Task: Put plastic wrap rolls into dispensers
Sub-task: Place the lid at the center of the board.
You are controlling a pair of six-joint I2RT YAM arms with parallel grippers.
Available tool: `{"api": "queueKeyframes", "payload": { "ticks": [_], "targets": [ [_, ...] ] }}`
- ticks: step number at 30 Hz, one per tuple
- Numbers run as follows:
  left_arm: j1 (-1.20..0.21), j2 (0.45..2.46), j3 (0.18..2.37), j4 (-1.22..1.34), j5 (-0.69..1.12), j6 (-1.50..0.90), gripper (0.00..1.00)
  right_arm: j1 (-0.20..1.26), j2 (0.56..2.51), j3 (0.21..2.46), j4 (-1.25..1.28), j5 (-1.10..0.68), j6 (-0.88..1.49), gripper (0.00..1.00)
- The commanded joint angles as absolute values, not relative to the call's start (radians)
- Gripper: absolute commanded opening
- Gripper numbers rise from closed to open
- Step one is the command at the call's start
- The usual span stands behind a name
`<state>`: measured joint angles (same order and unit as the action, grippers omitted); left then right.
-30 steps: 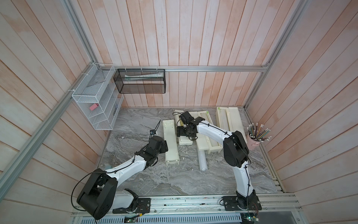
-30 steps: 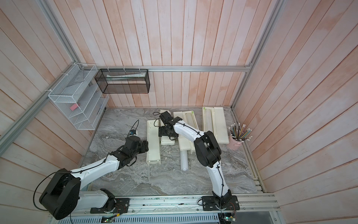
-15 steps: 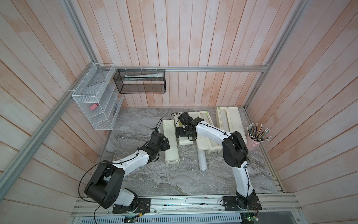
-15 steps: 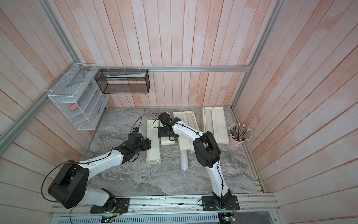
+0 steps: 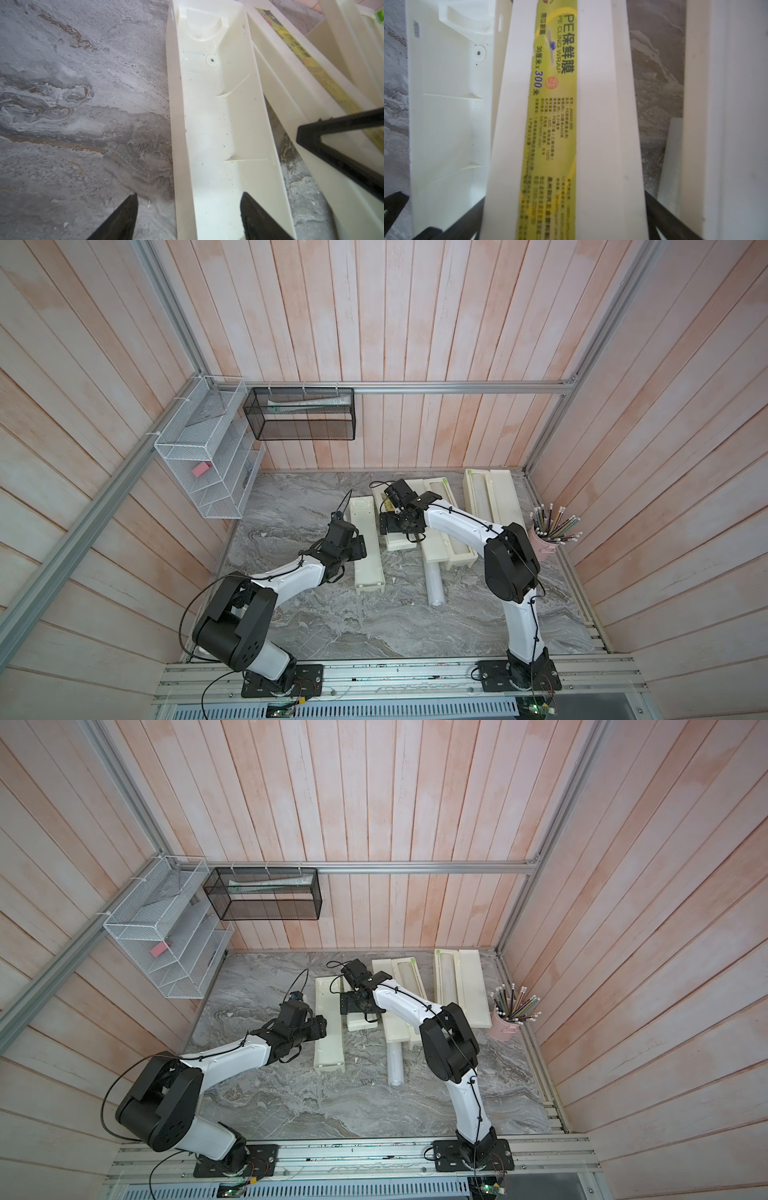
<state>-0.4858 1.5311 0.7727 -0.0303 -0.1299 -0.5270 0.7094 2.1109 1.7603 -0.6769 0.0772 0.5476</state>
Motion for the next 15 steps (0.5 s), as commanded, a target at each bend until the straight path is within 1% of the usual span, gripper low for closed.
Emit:
{"api": "queueKeyframes", "payload": {
  "ticks": [1, 3, 5, 11, 14, 15],
  "targets": [
    [-0.481, 1.558, 0.804, -0.028, -0.113, -0.508, 0.78, 0.711, 2.072, 1.749, -0.673, 0.078, 0.529, 0.98],
    [-0.482, 1.566, 0.808, -0.031, -0.113, -0.509, 0.77, 0.710, 2.067, 1.753, -0.676, 0.074, 0.525, 0.98],
    [-0.482, 1.577, 0.816, -0.036, -0.112, -0.507, 0.73, 0.710, 2.057, 1.741, -0.661, 0.054, 0.508, 0.98],
    [-0.482, 1.587, 0.828, -0.044, -0.115, -0.501, 0.71, 0.710, 2.066, 1.759, -0.691, 0.110, 0.492, 0.98],
    [-0.481, 1.586, 0.827, -0.044, -0.120, -0.497, 0.66, 0.710, 2.078, 1.776, -0.705, 0.100, 0.494, 0.98],
    [-0.482, 1.588, 0.825, -0.046, -0.122, -0.497, 0.63, 0.711, 2.083, 1.784, -0.712, 0.093, 0.499, 0.98]
  ]
}}
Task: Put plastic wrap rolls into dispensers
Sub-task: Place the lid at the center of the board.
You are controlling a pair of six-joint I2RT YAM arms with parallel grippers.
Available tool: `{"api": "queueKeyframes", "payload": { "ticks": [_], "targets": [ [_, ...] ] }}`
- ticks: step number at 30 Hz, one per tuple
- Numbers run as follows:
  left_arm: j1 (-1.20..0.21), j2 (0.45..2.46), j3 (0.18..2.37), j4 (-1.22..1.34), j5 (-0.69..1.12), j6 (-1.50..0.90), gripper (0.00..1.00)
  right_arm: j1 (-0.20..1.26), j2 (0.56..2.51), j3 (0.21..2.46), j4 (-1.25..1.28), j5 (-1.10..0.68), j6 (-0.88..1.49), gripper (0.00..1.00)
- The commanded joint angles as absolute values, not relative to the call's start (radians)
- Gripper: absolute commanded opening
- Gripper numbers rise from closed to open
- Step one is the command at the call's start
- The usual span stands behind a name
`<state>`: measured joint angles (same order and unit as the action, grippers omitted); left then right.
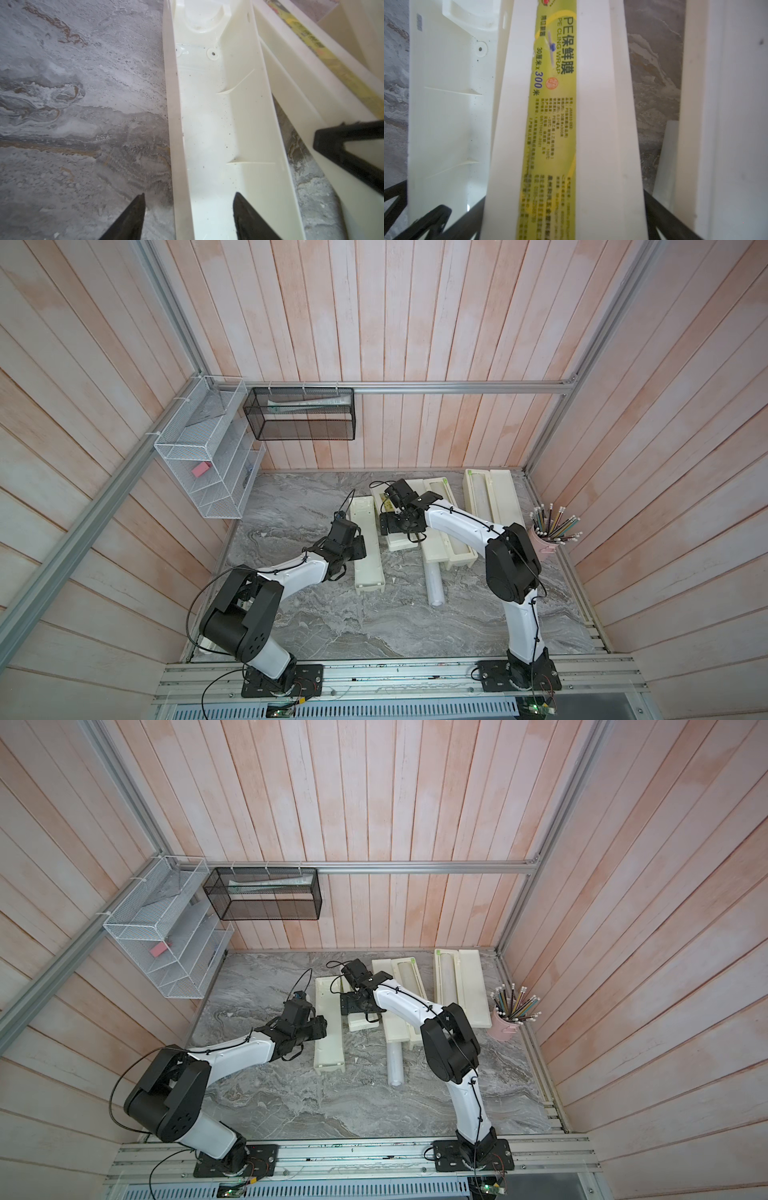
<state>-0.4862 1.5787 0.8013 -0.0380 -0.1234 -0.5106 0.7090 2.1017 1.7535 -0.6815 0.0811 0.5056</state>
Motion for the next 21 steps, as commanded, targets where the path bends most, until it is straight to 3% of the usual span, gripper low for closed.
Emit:
{"api": "queueKeyframes", "payload": {
  "ticks": [1, 16, 21],
  "targets": [
    [-0.481, 1.589, 0.824, -0.046, -0.125, -0.492, 0.59, 0.710, 2.089, 1.794, -0.719, 0.084, 0.508, 0.98],
    [-0.466, 1.577, 0.836, -0.129, -0.131, -0.485, 0.31, 0.715, 2.153, 1.876, -0.754, 0.111, 0.611, 0.98],
    [-0.463, 1.569, 0.822, -0.130, -0.126, -0.492, 0.30, 0.718, 2.153, 1.880, -0.759, 0.125, 0.606, 0.98]
  ]
}}
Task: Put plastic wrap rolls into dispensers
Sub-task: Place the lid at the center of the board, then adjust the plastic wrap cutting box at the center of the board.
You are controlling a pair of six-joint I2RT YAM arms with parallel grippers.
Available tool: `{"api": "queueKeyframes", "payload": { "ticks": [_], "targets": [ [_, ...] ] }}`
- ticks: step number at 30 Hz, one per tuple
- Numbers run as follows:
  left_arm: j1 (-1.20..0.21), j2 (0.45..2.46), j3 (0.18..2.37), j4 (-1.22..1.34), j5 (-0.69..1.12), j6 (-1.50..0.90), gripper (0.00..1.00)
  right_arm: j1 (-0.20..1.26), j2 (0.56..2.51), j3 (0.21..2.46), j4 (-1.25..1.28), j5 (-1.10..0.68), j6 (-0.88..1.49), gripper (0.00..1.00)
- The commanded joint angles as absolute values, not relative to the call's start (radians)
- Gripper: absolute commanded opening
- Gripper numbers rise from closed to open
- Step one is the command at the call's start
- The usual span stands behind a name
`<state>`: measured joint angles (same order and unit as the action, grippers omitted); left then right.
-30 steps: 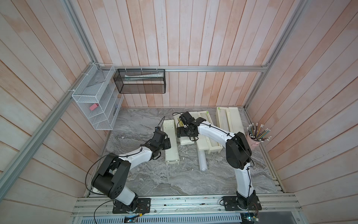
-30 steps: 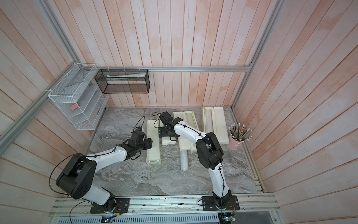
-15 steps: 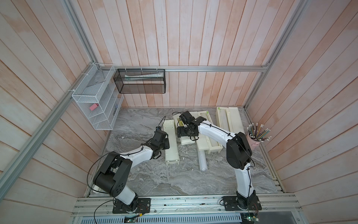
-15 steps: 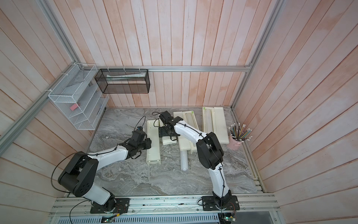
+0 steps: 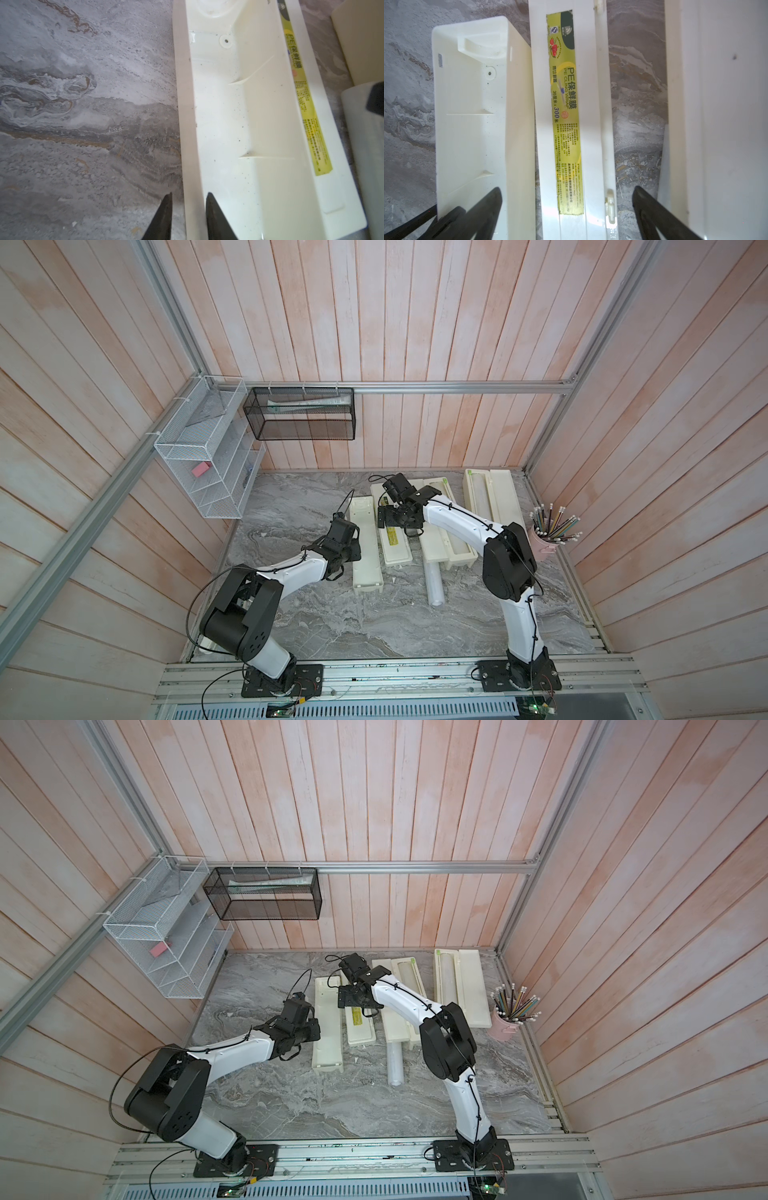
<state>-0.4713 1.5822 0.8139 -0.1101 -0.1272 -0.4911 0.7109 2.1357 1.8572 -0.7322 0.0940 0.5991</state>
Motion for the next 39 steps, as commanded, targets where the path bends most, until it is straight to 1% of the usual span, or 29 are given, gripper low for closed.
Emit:
{"api": "queueKeyframes", "payload": {
  "ticks": [1, 6, 9, 12, 16, 22, 26, 32, 36, 39],
  "targets": [
    [-0.463, 1.565, 0.821, -0.132, -0.122, -0.492, 0.30, 0.719, 2.146, 1.875, -0.757, 0.129, 0.601, 0.98],
    [-0.463, 1.556, 0.825, -0.149, -0.108, -0.493, 0.28, 0.719, 2.080, 1.833, -0.758, 0.148, 0.564, 0.97],
    [-0.463, 1.542, 0.819, -0.165, -0.106, -0.498, 0.27, 0.726, 2.019, 1.775, -0.760, 0.155, 0.547, 0.95],
    [-0.463, 1.526, 0.801, -0.178, -0.116, -0.512, 0.24, 0.748, 1.941, 1.699, -0.761, 0.177, 0.541, 0.92],
    [-0.463, 1.506, 0.782, -0.199, -0.120, -0.528, 0.17, 0.783, 1.832, 1.592, -0.783, 0.215, 0.565, 0.90],
    [-0.463, 1.475, 0.766, -0.235, -0.117, -0.551, 0.17, 0.857, 1.676, 1.404, -0.794, 0.220, 0.665, 0.87],
    [-0.465, 1.449, 0.749, -0.256, -0.116, -0.574, 0.16, 0.892, 1.575, 1.235, -0.769, 0.225, 0.737, 0.83],
    [-0.465, 1.414, 0.741, -0.317, -0.144, -0.596, 0.14, 0.911, 1.426, 1.036, -0.739, 0.221, 0.828, 0.80],
    [-0.465, 1.387, 0.737, -0.351, -0.161, -0.607, 0.14, 0.911, 1.375, 0.935, -0.712, 0.210, 0.847, 0.80],
    [-0.465, 1.377, 0.730, -0.354, -0.160, -0.611, 0.14, 0.910, 1.388, 0.889, -0.668, 0.219, 0.831, 0.80]
  ]
}}
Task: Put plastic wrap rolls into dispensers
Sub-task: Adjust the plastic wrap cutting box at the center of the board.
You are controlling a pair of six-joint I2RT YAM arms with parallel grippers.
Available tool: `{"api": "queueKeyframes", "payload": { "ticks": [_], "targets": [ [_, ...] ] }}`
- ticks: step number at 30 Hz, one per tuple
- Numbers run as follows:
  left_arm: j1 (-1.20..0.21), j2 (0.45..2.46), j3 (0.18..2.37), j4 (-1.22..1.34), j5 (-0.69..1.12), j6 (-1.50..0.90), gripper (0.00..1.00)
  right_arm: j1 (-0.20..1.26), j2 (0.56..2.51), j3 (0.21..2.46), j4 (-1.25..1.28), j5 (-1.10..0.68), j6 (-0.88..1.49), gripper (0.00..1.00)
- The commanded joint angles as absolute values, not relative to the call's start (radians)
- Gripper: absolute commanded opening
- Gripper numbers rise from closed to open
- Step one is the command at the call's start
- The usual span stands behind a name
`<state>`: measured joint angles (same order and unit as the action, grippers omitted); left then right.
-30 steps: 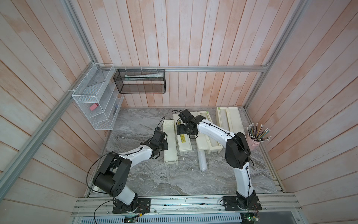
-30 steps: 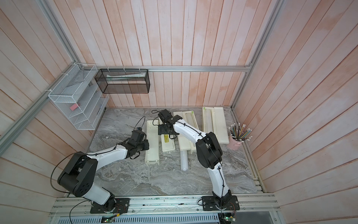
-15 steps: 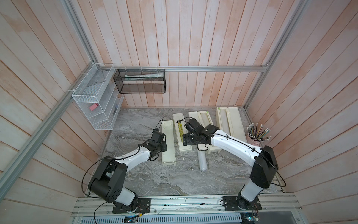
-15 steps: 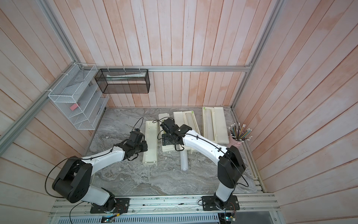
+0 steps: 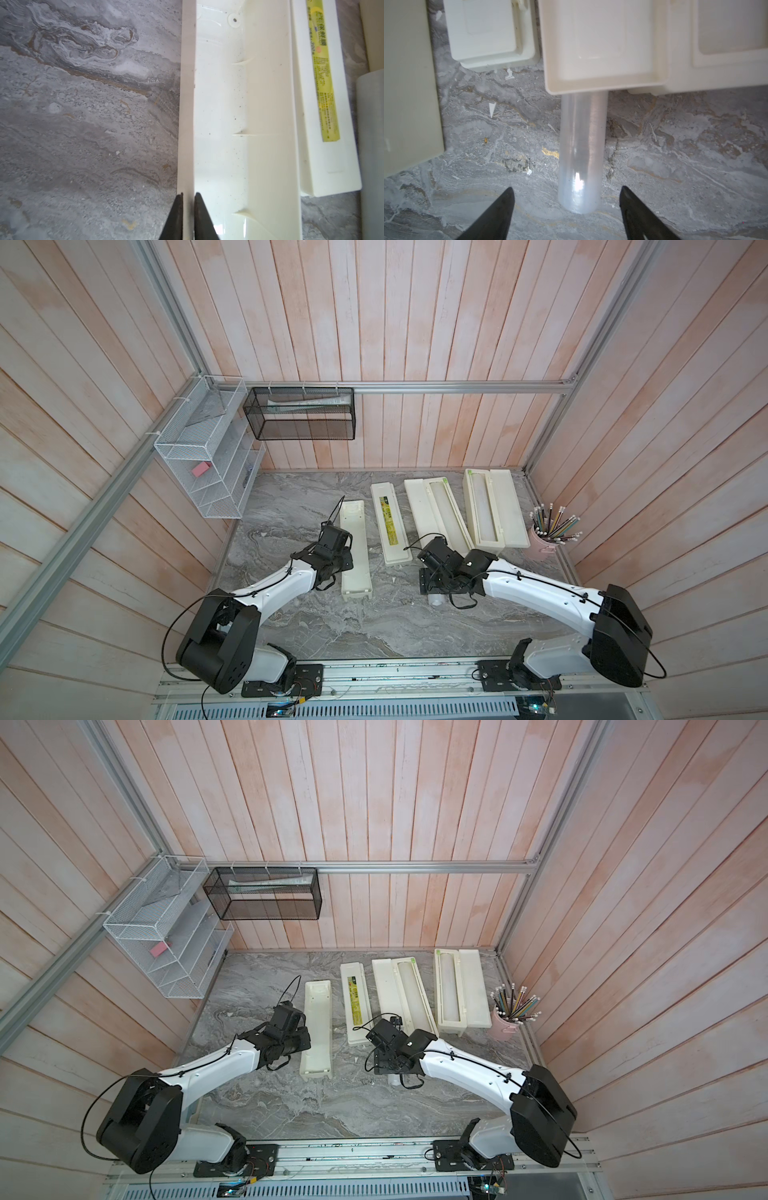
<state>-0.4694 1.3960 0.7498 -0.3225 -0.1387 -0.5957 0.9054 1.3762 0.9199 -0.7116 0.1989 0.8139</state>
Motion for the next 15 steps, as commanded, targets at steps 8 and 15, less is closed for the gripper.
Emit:
{"api": "queueKeyframes", "payload": {
  "ticks": [8, 15],
  "targets": [
    [-0.464, 1.392, 0.722, -0.332, -0.123, -0.614, 0.20, 0.888, 1.510, 0.879, -0.600, 0.304, 0.851, 0.80],
    [-0.465, 1.415, 0.724, -0.327, -0.121, -0.602, 0.32, 0.857, 1.577, 0.858, -0.508, 0.288, 0.836, 0.77]
  ]
}}
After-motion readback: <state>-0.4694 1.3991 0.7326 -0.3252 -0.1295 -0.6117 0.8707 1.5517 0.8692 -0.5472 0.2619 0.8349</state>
